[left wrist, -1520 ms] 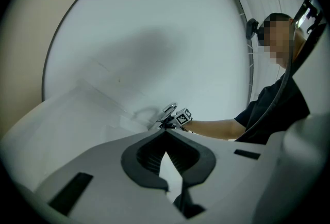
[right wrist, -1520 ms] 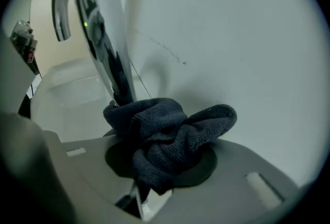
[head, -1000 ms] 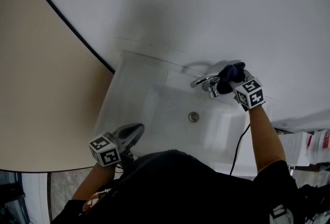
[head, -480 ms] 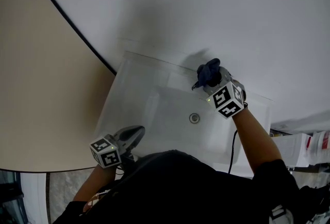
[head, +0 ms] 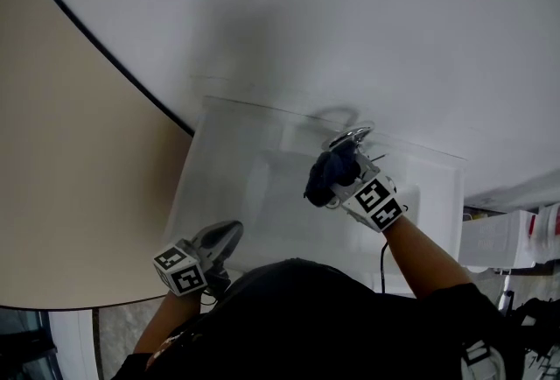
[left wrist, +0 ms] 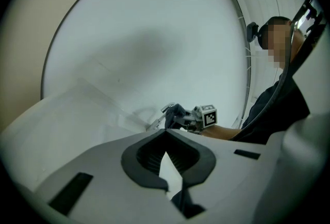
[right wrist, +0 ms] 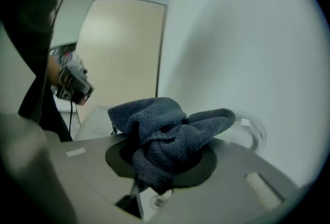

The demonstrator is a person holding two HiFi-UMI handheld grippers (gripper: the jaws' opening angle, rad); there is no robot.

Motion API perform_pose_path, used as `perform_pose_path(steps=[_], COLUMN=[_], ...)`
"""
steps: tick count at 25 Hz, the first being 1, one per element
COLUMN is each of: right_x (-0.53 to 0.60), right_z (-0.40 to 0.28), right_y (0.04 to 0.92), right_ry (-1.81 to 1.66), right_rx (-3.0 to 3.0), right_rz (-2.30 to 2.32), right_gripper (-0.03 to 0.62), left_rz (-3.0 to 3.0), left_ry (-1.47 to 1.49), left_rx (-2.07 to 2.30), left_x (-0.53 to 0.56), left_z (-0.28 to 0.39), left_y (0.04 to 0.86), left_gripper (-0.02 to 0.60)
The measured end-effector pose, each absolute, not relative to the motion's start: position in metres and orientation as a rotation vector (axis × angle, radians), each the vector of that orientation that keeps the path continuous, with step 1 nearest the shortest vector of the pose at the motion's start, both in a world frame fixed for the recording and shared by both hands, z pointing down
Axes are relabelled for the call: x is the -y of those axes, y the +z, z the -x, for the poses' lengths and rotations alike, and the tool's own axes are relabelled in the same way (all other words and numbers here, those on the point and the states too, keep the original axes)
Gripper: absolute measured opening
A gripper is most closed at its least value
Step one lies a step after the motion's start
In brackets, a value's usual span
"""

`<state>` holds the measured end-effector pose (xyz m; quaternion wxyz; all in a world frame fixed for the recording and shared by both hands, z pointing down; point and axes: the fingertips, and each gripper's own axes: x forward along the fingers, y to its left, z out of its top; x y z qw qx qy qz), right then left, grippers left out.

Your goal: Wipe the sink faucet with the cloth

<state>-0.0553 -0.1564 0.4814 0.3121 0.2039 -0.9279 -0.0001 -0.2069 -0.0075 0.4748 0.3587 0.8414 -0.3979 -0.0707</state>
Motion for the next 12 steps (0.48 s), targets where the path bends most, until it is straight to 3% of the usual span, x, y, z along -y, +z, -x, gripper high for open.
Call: perform_pose_path(steps=[2,5,12], right_x=[0.178,0.222,0.269], right_z=[0.014,-0.036,-0.036], right_y=[0.503,0.513,0.530], right_ry=[0.380,0.669,1.234], right_rx=[2.479,2.473,2.497], right_rz=[-0.749,-1.028,-1.190], right_gripper=[0.109,0.110,0.110], left_rz=[-2.158,-2.149,-2.150], left_ry=[-0.173,-0.160,-0.126], left_rx=[1.028,1.004,0.972], left_x=[0.008,0.006,0.010], left_z=[0.208,0.204,0.185], left_y=[0.476,0.484,0.485], left_gripper=[-0.008,-0.008,-0.008])
